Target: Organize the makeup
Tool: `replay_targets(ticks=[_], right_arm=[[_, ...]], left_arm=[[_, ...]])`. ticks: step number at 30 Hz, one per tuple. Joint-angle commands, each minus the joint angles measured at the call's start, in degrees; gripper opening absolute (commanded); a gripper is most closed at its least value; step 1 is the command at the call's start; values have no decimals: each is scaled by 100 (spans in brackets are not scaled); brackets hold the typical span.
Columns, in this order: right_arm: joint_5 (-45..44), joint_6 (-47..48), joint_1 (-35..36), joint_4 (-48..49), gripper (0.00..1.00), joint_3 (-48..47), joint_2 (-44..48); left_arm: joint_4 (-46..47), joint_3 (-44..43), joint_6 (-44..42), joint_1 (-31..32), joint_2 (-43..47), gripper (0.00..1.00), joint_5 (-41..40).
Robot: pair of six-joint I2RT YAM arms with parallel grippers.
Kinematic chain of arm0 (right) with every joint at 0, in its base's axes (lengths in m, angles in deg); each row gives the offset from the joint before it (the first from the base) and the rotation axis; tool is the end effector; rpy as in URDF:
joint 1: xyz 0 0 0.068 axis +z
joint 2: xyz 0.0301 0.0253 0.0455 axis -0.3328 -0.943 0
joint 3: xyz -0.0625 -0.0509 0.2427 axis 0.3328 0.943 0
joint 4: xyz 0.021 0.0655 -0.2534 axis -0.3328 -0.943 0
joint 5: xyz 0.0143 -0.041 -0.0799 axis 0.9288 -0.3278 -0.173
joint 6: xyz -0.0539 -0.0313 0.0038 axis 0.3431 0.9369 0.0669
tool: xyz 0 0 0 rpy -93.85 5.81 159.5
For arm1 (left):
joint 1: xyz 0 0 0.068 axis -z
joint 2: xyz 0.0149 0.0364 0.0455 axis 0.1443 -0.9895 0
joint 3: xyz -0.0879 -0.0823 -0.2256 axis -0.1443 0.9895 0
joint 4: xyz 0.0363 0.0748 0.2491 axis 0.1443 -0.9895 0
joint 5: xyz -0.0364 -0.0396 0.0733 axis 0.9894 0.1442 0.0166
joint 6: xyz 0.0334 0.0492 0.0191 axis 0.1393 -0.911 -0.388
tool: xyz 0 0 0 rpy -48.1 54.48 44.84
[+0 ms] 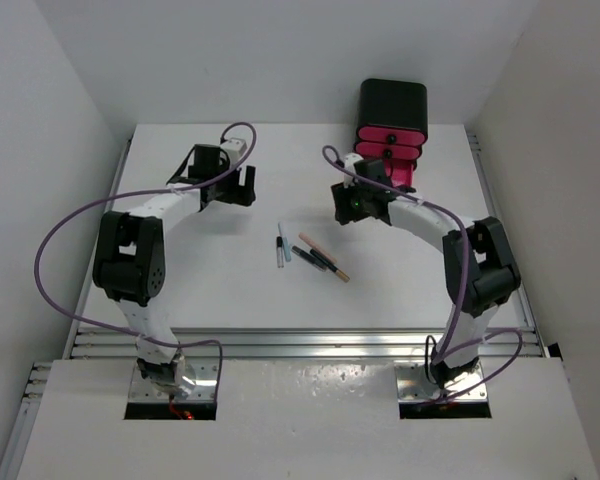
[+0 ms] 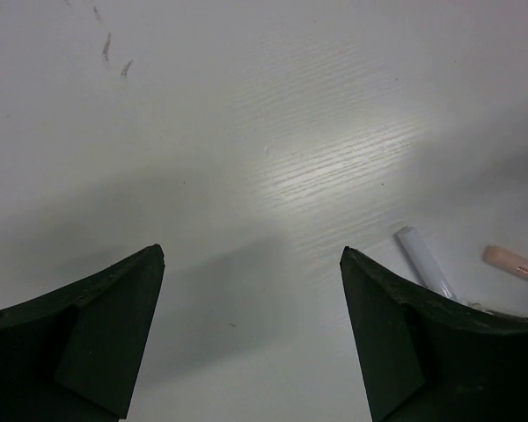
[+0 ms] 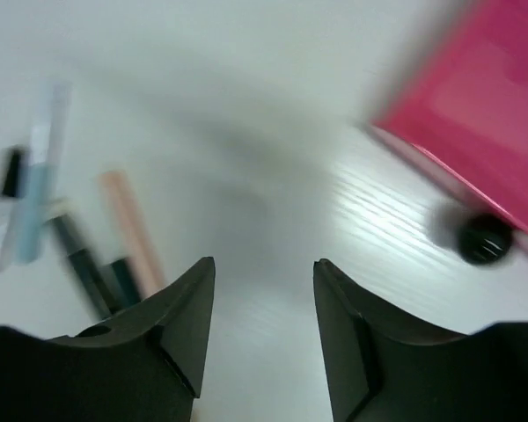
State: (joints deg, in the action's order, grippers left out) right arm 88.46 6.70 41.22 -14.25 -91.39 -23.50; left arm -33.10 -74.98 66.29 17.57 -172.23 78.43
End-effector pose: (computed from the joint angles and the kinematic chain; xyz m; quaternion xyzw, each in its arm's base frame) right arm 0.3672 0.1488 0.1678 -0.1100 0.9215 0.1174 0.3535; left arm 0.4149 -0.0772 0.1961 0.0892 0.8963 -0.1345 0.4131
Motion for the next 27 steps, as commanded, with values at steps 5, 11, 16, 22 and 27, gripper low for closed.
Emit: replay_targets(ticks=[5, 11, 16, 22, 27], right_arm=[[1259, 673, 757, -989, 39, -1080, -697], [1198, 866, 1065, -1023, 40, -1388, -1005], [1154, 858, 1153, -1015, 40, -1414, -1216], [592, 866, 1135, -936, 39, -1625, -1576], [425, 858, 1118, -945, 35, -1784, -1770]], left_arm=[[432, 541, 71, -14, 551, 87, -11], [432, 893, 71, -14, 806, 87, -125], [537, 1008, 71, -14, 859, 87, -125], [537, 1060, 71, 39, 912, 87, -125], [537, 1060, 18, 39, 912, 87, -177]])
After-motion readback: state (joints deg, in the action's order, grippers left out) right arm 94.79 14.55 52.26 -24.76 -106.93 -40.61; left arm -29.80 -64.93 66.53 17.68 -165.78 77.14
